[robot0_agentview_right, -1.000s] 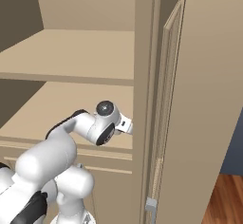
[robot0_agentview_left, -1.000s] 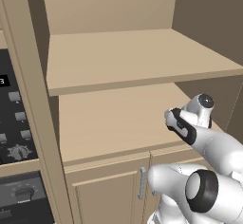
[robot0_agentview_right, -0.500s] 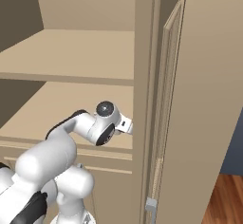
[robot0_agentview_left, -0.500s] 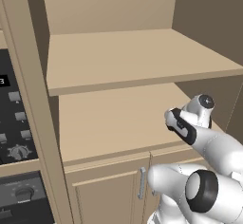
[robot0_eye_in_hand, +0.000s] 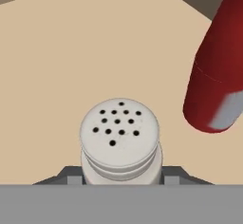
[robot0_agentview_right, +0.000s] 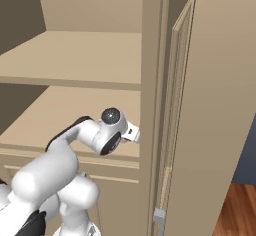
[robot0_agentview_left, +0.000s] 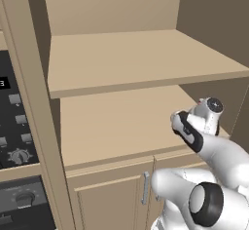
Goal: Collect the paprika, ketchup, and shaker from the cabinet and place them next to the stove.
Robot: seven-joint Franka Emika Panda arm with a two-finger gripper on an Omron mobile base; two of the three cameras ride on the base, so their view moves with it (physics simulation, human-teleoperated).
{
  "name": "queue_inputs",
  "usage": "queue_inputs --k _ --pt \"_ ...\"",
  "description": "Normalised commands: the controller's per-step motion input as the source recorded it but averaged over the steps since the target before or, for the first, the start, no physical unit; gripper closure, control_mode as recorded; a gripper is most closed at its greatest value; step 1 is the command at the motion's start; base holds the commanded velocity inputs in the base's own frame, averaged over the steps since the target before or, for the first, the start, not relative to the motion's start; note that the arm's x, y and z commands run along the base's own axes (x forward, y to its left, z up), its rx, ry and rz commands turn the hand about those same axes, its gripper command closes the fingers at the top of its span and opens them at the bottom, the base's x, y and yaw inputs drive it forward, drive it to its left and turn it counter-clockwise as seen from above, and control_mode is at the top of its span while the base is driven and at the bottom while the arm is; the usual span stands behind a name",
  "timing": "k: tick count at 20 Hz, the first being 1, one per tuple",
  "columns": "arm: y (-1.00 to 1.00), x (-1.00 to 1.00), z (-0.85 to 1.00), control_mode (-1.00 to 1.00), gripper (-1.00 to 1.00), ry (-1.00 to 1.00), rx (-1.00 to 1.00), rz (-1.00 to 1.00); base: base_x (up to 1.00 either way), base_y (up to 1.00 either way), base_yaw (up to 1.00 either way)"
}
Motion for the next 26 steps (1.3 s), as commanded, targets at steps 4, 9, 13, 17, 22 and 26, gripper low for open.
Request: queue_inputs --k 4,9,13,17,22,26 --pt "0.0 -0.7 -0.01 -1.0 1.0 -0.18 0.0 0.0 0.0 0.0 0.0" --pt "0.01 -0.83 0.16 -1.0 1.0 -0.15 0.0 0.0 0.0 0.0 0.0" --pt "0.22 -0.83 0.47 -1.0 1.0 -0.06 -0.02 0.0 0.0 0.0 0.0" --pt "0.42 -0.68 0.6 -1.0 1.0 0.0 -0.05 0.0 0.0 0.0 0.0" --pt "0.42 -0.68 0.55 -1.0 1.0 0.05 -0.05 0.0 0.0 0.0 0.0" --pt "0.5 -0.64 0.29 -1.0 1.0 0.03 -0.06 0.0 0.0 0.0 0.0"
